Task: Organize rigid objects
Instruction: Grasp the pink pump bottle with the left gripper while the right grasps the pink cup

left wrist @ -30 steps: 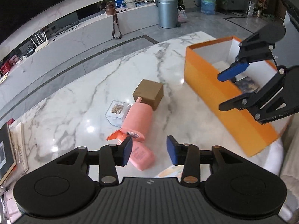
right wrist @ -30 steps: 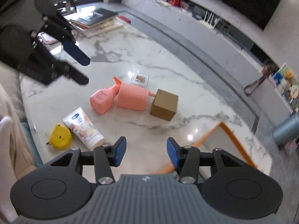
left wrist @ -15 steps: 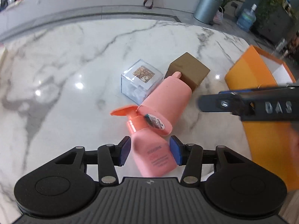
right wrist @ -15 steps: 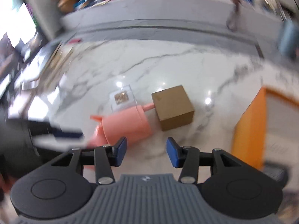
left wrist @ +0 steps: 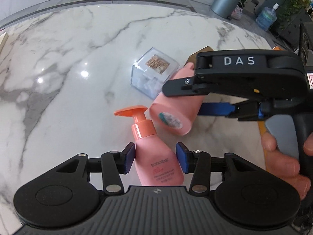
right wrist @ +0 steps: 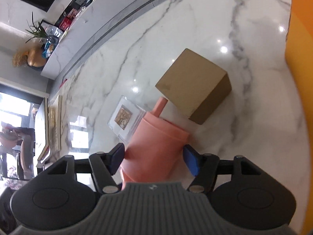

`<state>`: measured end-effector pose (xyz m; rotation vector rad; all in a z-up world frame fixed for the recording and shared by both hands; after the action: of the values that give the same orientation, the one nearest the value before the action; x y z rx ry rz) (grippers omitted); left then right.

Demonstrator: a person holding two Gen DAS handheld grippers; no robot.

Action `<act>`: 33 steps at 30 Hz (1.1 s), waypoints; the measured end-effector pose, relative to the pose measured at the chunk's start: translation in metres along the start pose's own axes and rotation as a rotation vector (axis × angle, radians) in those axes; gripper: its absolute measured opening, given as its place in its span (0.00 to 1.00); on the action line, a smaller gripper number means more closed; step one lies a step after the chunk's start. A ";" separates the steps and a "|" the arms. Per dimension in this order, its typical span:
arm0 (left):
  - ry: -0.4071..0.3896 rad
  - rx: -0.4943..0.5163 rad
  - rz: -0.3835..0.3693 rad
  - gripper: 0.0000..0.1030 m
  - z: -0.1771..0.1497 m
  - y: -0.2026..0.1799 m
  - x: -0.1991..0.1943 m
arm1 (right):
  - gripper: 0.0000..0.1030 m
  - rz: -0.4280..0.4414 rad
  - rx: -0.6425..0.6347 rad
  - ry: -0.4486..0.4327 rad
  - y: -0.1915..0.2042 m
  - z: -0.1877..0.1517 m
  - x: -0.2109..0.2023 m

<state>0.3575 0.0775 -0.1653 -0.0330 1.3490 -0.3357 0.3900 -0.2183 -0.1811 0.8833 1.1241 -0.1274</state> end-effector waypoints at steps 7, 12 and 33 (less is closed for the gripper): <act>-0.013 -0.028 -0.018 0.50 -0.016 0.017 -0.008 | 0.63 -0.126 -0.175 0.021 0.005 -0.010 -0.018; 0.007 -0.015 0.014 0.51 -0.021 0.014 -0.010 | 0.63 -0.240 -0.310 0.099 0.000 -0.021 -0.032; -0.006 -0.024 0.078 0.44 -0.022 0.007 -0.015 | 0.58 -0.322 -0.350 0.108 0.007 -0.024 -0.033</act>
<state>0.3354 0.0913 -0.1575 -0.0021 1.3447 -0.2535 0.3613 -0.2081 -0.1535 0.3980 1.3358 -0.1434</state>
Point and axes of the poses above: each gripper's, at about its wrist camera, not at the fingertips, and x roughly the way its jaws point, y to its left, z to its top, the point moved 2 cm from there along x, roughly the way its jaws point, and after that the axes turned 7 degrees about y, right-handed, at the moved point
